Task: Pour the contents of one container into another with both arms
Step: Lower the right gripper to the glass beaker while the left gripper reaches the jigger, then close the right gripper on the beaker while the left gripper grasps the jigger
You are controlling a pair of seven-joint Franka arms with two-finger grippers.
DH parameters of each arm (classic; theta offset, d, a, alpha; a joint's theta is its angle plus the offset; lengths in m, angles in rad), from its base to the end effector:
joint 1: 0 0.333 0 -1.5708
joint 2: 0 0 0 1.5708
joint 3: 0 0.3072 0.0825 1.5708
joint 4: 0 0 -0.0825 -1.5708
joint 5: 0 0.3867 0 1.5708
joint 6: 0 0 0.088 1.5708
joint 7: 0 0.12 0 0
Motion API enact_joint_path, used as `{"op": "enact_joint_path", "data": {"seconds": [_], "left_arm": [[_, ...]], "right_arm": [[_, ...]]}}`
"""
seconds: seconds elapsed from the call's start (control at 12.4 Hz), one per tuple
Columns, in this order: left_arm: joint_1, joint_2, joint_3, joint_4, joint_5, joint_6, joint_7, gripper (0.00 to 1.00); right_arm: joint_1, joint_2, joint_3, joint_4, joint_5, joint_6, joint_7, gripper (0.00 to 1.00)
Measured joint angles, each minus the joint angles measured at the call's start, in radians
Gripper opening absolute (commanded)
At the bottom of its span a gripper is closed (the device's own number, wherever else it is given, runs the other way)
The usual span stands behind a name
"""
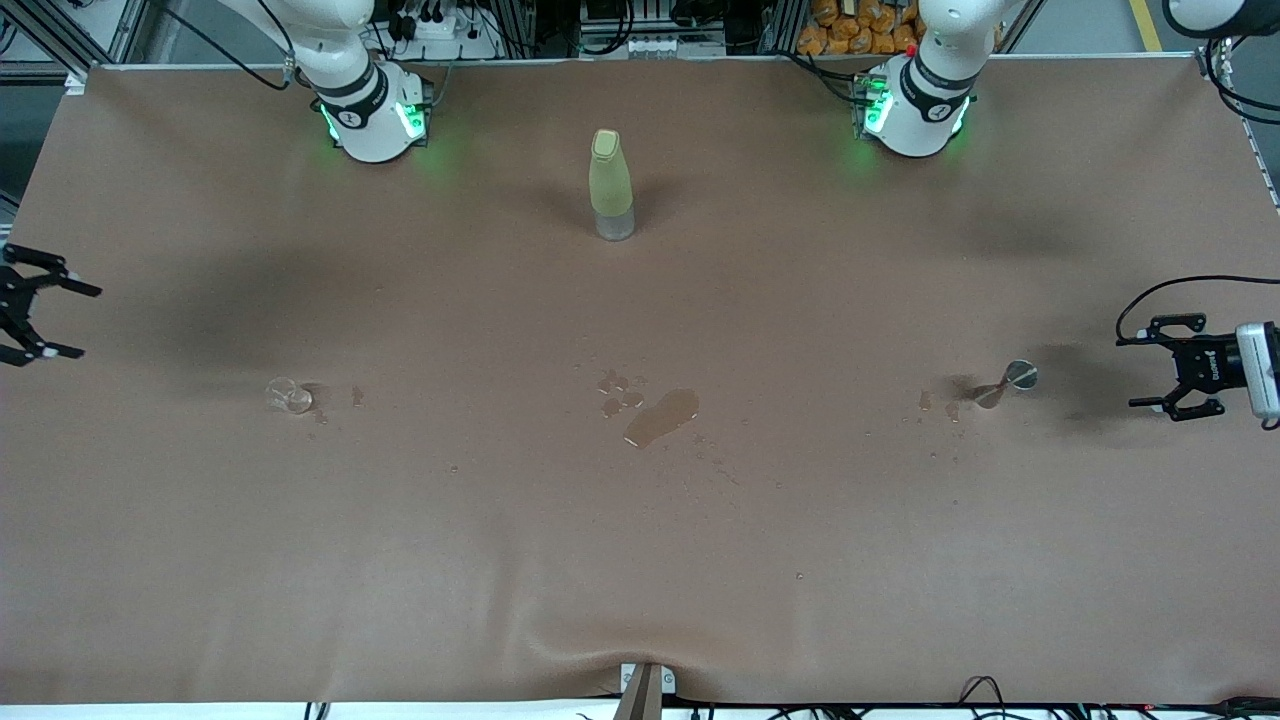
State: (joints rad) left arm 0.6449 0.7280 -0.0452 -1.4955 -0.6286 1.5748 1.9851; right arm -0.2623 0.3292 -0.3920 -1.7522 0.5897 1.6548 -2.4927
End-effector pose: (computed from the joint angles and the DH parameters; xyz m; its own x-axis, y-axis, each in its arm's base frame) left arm 0.5625 0.3036 0.2100 0.4185 -0.5870 0.6931 -0.9068 -0.2271 0.3552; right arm 0.5174 -0.2996 0.3569 -0.0960 0.8308 0.5482 0.9952 0.0705 0.0674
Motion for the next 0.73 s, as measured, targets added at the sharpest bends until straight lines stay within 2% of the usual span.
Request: {"op": "enact_joint_path", "data": {"seconds": [0.4, 0.73], "left_arm": [[0.01, 0.069, -0.016, 0.0, -0.047, -0.051, 0.045, 1.0], [-0.003, 0.102, -0.03, -0.01, -0.099, -0.056, 0.077, 1.0]], "right_arm": [[0.0, 0.172, -0.026, -0.001, 0.175, -0.064, -0.157, 1.0], [-0.01, 0.283, -0.042, 0.0, 0.27, -0.121, -0.236, 1.0]]}}
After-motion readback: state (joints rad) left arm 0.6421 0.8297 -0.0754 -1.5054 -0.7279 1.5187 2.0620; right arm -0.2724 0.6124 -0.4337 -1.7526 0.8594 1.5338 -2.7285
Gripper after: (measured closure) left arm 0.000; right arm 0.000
